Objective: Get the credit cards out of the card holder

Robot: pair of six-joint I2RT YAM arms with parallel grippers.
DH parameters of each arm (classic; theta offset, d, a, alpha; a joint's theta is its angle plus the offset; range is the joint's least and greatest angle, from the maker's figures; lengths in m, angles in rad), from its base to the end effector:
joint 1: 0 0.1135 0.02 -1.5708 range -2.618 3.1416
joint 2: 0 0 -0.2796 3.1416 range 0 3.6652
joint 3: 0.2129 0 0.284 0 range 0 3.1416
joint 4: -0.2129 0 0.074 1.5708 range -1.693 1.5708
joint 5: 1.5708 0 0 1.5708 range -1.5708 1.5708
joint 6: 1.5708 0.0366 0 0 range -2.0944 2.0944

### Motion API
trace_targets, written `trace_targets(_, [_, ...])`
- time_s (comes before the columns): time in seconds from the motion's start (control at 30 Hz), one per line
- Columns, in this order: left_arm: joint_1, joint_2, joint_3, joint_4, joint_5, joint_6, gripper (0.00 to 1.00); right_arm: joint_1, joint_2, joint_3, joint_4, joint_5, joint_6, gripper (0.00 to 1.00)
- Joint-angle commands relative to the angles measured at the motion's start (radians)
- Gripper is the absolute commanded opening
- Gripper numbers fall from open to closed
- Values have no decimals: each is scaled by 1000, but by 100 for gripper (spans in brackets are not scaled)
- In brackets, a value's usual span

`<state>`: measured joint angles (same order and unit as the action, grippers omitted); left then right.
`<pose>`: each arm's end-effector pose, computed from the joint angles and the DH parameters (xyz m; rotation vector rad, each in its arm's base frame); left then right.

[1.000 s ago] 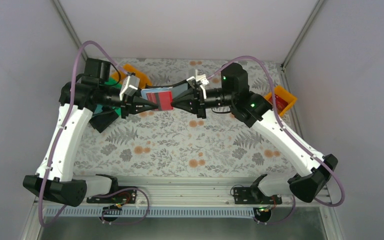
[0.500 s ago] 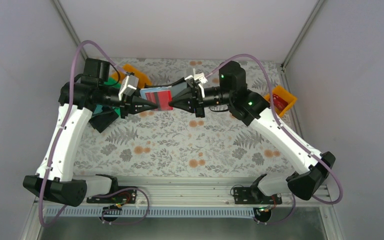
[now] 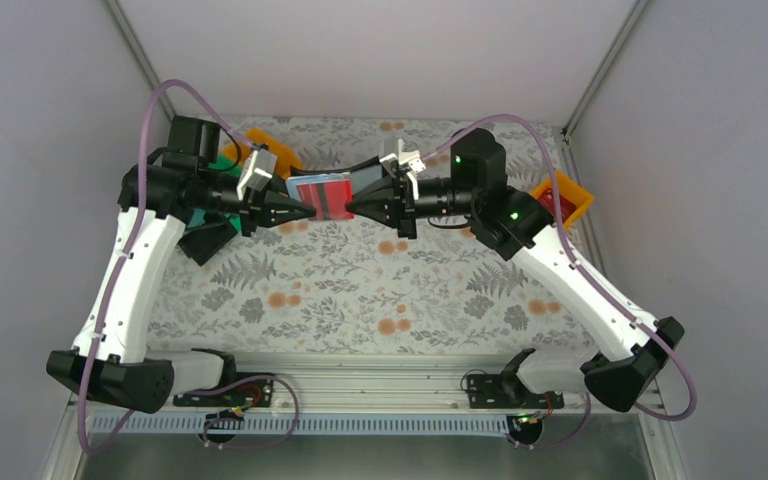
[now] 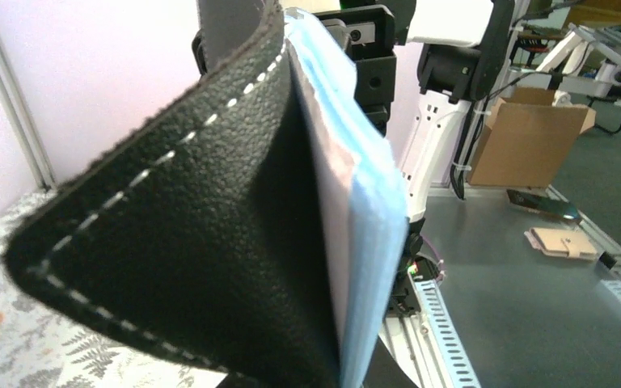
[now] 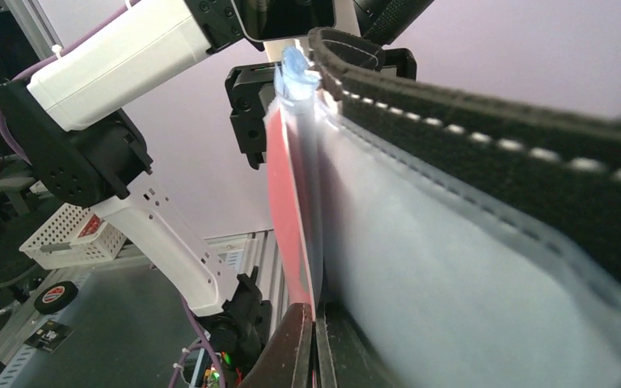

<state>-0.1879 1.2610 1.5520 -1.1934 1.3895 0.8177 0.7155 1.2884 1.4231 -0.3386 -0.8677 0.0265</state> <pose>0.2226 -0.0790 0.4537 1.3335 1.3360 -1.2418 0.2117 0.2210 0.4590 -1.2242 1.4379 1.2845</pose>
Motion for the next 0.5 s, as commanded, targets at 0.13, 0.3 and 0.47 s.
trace_targets(0.13, [27,-24,-11,30,55,-19,2,-50,-47,13,-97,91,-62,4])
trace_targets(0.3, [39,-31,-24,34,57,-23,2,-96,-72,4,-149,75,-84,4])
trace_targets(0.47, [46,-23,-24,35,55,-26,2,-125,-80,15,-185,82,-106,4])
